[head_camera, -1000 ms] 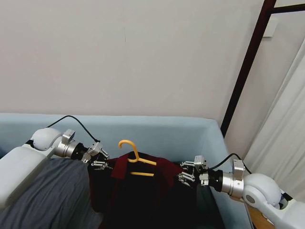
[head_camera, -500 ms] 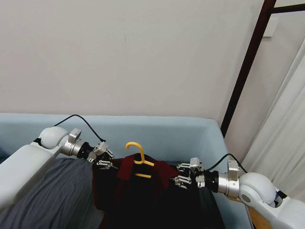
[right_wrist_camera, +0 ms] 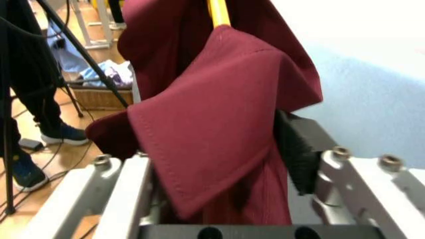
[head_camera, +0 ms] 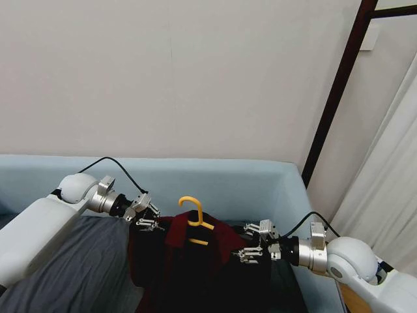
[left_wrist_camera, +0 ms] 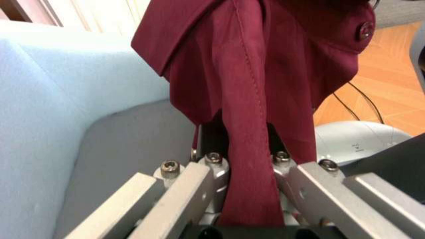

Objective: Pick up the clothes from the sofa and hang them on the clothes hanger.

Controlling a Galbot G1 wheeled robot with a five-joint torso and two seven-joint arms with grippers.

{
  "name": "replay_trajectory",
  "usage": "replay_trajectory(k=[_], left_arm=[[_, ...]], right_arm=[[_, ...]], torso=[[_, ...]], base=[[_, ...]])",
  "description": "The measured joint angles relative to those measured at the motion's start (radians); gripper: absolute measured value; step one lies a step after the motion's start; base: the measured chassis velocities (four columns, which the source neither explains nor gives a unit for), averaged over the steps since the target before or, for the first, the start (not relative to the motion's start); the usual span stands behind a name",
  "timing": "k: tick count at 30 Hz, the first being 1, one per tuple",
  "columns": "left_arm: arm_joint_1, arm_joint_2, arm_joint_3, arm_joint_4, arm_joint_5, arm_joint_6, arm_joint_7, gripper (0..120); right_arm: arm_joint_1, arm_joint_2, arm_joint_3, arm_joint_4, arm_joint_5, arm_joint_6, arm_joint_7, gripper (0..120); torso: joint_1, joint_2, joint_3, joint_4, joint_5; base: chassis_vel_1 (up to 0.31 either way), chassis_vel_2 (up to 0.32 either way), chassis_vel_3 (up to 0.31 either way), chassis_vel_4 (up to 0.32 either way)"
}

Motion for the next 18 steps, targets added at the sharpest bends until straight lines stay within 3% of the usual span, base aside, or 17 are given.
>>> replay_trajectory(k=[1, 10, 18], left_arm=[[0.0, 0.0, 0.0, 0.0, 0.0, 0.0, 0.0, 2], [-0.006, 0.001, 0.0, 0.009, -0.002, -0.003, 0.0, 2], [-0.02, -0.013, 0.013, 0.02, -0.003, -0.009, 0.0, 2]], right_arm=[[0.0, 0.0, 0.0, 0.0, 0.0, 0.0, 0.0, 46], [0.003, -0.01, 0.008, -0.005, -0.03, -0.011, -0.012, 10], [0.019, -0.028, -0.003, -0.008, -0.052, -0.019, -0.041, 8]], torso=[[0.0, 0.0, 0.0, 0.0, 0.0], [0.0, 0.0, 0.0, 0.0001, 0.0001], [0.0, 0.0, 0.0, 0.0001, 0.0]], base=[[0.0, 0.0, 0.0, 0.0], [0.0, 0.0, 0.0, 0.0], [0.0, 0.0, 0.0, 0.0]])
